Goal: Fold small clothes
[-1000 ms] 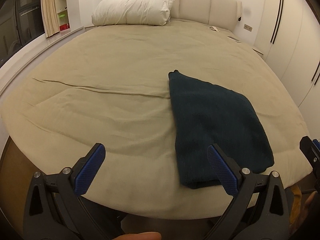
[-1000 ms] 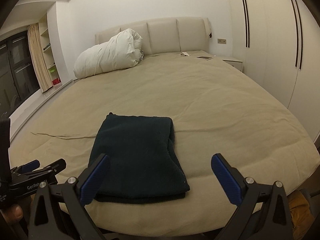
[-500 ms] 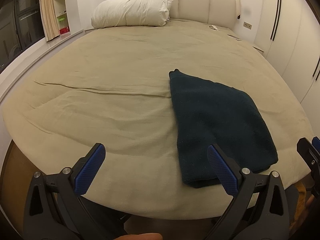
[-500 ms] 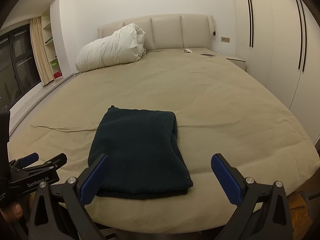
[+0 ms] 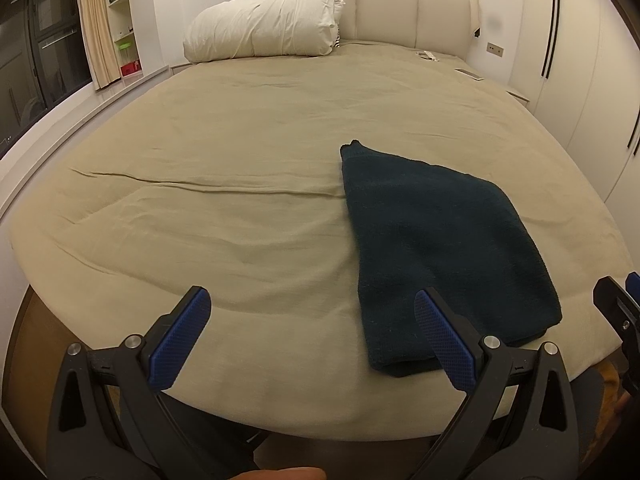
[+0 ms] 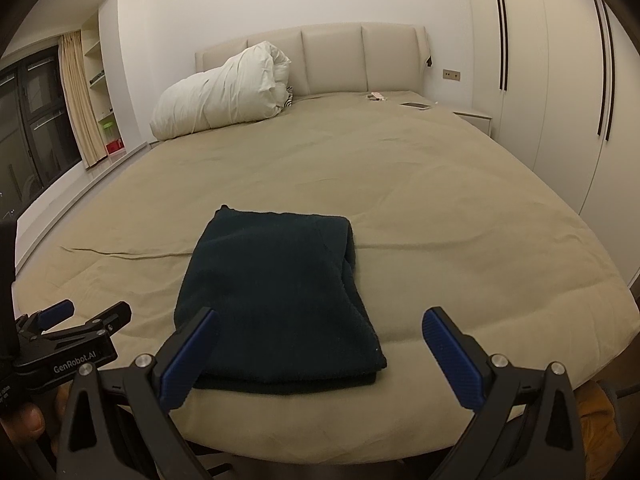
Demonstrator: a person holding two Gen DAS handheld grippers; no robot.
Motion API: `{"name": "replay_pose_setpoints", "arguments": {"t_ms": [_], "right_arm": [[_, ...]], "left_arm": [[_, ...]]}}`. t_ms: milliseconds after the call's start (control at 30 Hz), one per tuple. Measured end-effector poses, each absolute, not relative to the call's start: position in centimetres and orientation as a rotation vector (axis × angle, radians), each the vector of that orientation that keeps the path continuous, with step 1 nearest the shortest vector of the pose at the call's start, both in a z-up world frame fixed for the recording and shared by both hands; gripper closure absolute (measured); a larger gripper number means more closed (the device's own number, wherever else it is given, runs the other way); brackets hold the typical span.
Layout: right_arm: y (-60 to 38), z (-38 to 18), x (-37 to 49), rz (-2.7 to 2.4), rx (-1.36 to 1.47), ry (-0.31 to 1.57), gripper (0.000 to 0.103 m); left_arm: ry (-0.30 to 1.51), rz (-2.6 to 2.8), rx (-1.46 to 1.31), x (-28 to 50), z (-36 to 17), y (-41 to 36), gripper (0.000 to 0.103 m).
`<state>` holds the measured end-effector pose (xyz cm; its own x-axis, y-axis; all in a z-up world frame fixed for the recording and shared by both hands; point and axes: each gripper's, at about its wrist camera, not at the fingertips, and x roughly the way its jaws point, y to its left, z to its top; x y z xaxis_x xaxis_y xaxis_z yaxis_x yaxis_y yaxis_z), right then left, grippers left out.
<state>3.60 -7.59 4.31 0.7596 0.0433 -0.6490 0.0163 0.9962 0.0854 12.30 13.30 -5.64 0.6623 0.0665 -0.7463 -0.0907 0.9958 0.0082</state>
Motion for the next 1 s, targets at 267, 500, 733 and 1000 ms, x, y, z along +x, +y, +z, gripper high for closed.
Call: {"name": "replay_pose_setpoints", "arguments": {"t_ms": [267, 500, 733, 1000], "right_arm": [[-7.61, 4.18, 3.70, 0.017, 0.088, 0.714, 0.000], [-7.59, 4.14, 3.69, 0.017, 0.089, 0.715, 0.000], [-7.57, 4.07, 3.70, 0.017, 0.088, 0.716, 0.000], [-7.54, 4.09, 3.69, 0.017, 0.089, 0.716, 0.000]], "left_arm": [[0.841, 0.090, -0.032, 12.22, -5.62, 13.25, 0.000], [0.843, 0.088, -0.029, 12.27, -5.70, 13.29, 0.000], [0.843, 0.088, -0.025, 12.44, -5.86, 13.42, 0.000], [0.845, 0.087, -0.020, 12.49, -6.04, 13.49, 0.000]]}}
